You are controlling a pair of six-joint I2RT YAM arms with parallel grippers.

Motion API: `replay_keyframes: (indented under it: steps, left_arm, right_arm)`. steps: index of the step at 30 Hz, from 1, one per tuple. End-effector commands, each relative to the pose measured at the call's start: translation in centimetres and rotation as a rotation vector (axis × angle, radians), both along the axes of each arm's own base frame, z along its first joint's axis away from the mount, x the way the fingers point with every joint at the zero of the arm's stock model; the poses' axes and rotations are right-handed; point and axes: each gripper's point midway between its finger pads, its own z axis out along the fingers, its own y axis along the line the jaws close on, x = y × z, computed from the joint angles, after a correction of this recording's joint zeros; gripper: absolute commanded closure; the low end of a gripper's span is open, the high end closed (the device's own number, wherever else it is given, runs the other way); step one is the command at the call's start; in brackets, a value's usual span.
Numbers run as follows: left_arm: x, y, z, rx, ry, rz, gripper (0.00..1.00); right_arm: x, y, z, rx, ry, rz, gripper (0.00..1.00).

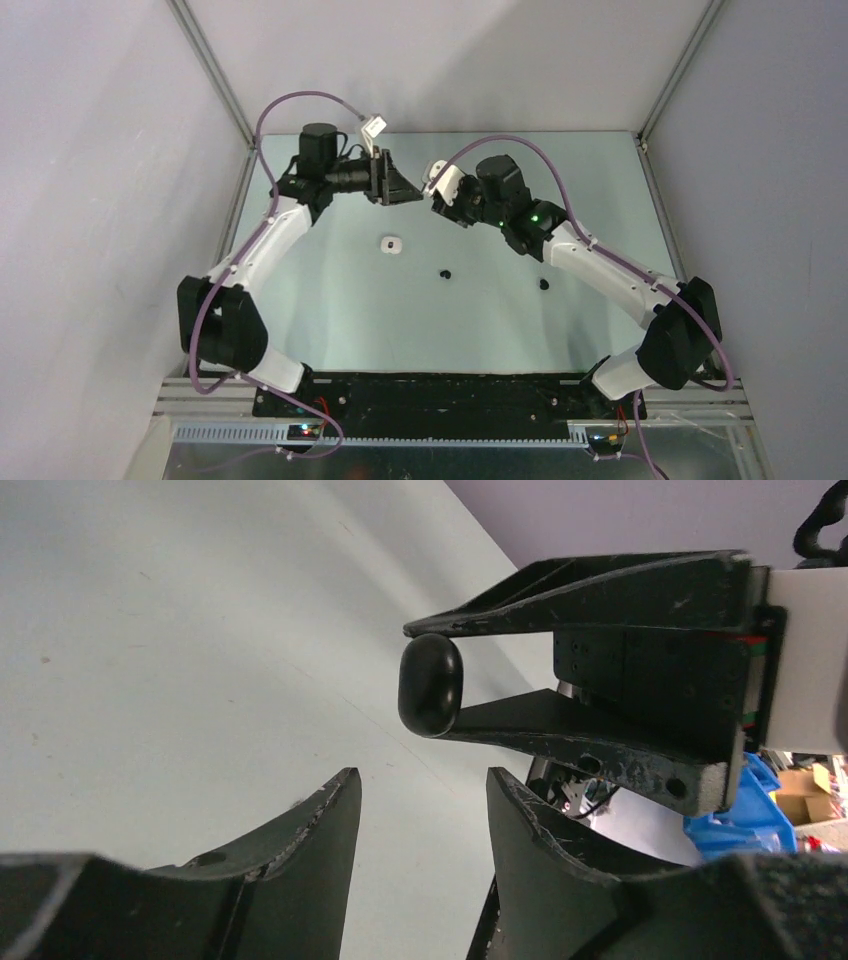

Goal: Insert the wireless bluetooth earbuds into the charging case
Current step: Pick up the charging case at the center of the board.

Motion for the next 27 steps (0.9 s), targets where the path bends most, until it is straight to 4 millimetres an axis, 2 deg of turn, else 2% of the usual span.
replay_keyframes:
  steps: [1, 7, 14, 17, 20, 22, 24, 25, 26, 27]
  left_arm:
    - [0.2, -1.2, 1.7, -0.027, -0.050, -0.061, 0.45]
    - [0.6, -2.4, 1.0, 0.000, -0.048, -0.062, 0.45]
    - [0.5, -3.1, 0.4, 0.018, -0.036, -0.067, 0.48]
    - [0.4, -3.2, 0.4, 0.016, -0.035, -0.077, 0.54]
    - [0.2, -3.3, 0.4, 0.014, -0.039, -0.092, 0.68]
    - [0.0, -3.4, 0.3, 0.010, -0.040, -0.107, 0.78]
    - [-0.2, -3.4, 0.4, 0.006, -0.048, -0.127, 0.87]
    - [-0.4, -3.4, 0.4, 0.002, -0.058, -0.144, 0.90]
    - [-0.4, -3.3, 0.5, 0.000, -0.067, -0.152, 0.94]
    - [-0.9, -3.3, 0.8, -0.009, -0.096, -0.190, 0.95]
  right_arm:
    - [1.5, 0.9, 3.8, 0.051, -0.155, 0.029, 0.61]
    - [1.1, 1.8, 4.3, 0.046, -0.197, 0.084, 0.62]
    - [-0.1, 2.8, 3.9, 0.039, -0.185, 0.136, 0.63]
    - [-0.2, 2.8, 4.0, 0.044, -0.184, 0.132, 0.63]
    - [-0.1, 2.7, 4.2, 0.045, -0.188, 0.123, 0.62]
    - [0.0, 2.7, 4.1, 0.044, -0.185, 0.117, 0.57]
    - [0.0, 2.5, 4.3, 0.065, -0.169, 0.097, 0.45]
    - [0.1, 2.1, 4.5, 0.072, -0.153, 0.085, 0.35]
    - [-0.2, 2.1, 4.5, 0.098, -0.109, 0.089, 0.30]
    - [-0.3, 1.3, 4.7, 0.096, -0.060, 0.084, 0.19]
